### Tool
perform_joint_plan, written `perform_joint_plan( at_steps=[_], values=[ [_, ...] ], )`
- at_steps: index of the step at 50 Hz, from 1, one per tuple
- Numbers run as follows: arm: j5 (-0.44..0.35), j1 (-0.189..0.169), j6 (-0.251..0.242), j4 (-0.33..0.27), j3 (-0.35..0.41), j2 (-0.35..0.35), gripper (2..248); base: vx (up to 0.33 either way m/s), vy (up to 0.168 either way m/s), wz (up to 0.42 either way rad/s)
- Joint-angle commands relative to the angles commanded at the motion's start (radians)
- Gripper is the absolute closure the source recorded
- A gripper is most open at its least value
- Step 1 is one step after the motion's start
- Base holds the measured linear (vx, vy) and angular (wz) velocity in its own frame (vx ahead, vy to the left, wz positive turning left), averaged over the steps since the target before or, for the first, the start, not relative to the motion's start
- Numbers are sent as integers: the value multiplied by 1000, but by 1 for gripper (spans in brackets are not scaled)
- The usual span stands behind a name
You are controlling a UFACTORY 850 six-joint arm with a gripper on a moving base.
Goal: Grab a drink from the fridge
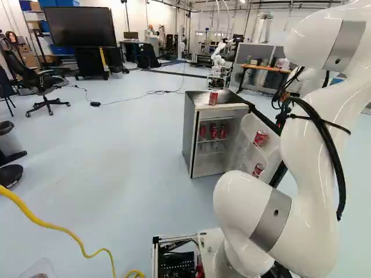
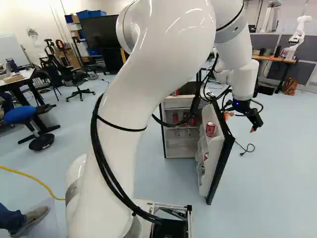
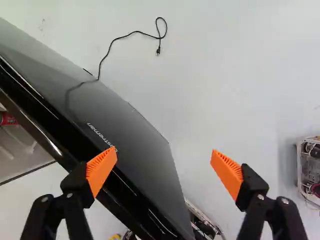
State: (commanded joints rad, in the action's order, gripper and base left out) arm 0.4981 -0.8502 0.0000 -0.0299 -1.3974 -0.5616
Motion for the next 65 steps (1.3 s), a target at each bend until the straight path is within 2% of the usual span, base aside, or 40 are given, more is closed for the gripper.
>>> perform_joint_plan(
  at_steps=[65],
  values=[
    [0, 84, 0, 0, 156, 112, 3, 0, 0, 0]
  ],
)
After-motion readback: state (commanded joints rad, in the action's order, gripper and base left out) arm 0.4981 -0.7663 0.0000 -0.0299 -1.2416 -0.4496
